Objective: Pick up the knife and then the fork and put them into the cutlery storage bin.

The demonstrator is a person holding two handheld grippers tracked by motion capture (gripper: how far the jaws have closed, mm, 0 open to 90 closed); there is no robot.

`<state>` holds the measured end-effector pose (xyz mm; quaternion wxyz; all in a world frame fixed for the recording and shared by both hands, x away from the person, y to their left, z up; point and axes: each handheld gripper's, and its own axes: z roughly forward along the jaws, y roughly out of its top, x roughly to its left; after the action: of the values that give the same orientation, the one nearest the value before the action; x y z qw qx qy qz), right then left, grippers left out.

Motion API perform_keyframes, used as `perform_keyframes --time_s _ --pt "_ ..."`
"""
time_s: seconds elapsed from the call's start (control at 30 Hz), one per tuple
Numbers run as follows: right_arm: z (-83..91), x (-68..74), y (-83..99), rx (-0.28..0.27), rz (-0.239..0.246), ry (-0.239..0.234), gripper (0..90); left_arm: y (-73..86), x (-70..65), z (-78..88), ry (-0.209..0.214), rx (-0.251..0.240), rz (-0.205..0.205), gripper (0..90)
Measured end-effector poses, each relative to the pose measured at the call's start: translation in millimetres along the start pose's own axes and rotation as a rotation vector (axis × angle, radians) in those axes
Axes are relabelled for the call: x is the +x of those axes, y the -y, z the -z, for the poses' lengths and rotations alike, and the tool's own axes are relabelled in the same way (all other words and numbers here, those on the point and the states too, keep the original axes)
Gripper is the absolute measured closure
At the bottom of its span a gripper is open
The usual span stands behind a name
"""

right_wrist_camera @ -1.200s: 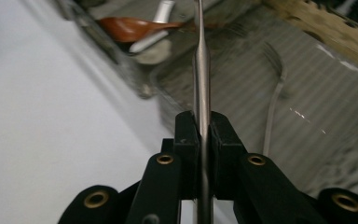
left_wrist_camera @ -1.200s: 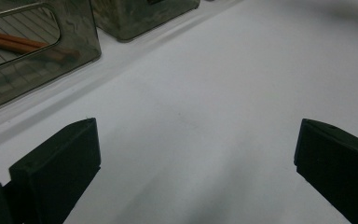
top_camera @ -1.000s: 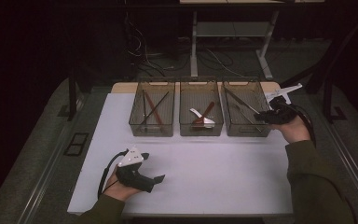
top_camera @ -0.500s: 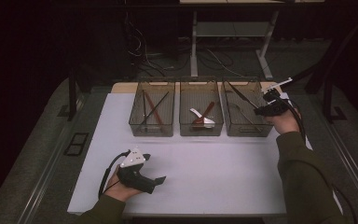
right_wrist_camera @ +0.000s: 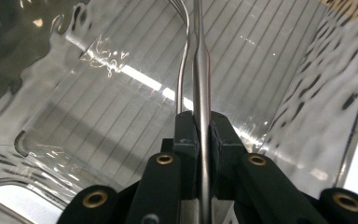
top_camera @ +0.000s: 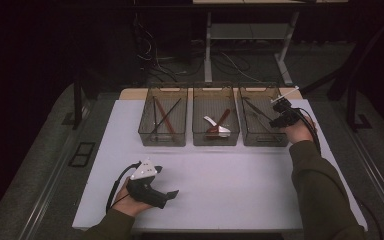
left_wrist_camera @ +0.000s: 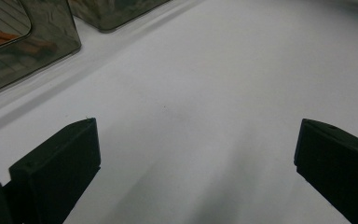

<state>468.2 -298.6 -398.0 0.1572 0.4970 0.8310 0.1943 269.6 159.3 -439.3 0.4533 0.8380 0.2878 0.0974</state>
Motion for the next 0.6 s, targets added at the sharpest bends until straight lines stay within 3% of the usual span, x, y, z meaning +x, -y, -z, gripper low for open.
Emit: perform_keyframes --time_s 0.27,0.6 --pt "1.8 -1.8 0.8 -0.039 -0.008 -0.002 75.8 0.5 0.1 0.2 -0.001 -0.002 0.001 0.0" --pt "13.8 -10.7 4.4 -0.127 -0.067 -0.064 53.1 1.2 1.4 0.4 -0.001 -0.004 0.004 0.0"
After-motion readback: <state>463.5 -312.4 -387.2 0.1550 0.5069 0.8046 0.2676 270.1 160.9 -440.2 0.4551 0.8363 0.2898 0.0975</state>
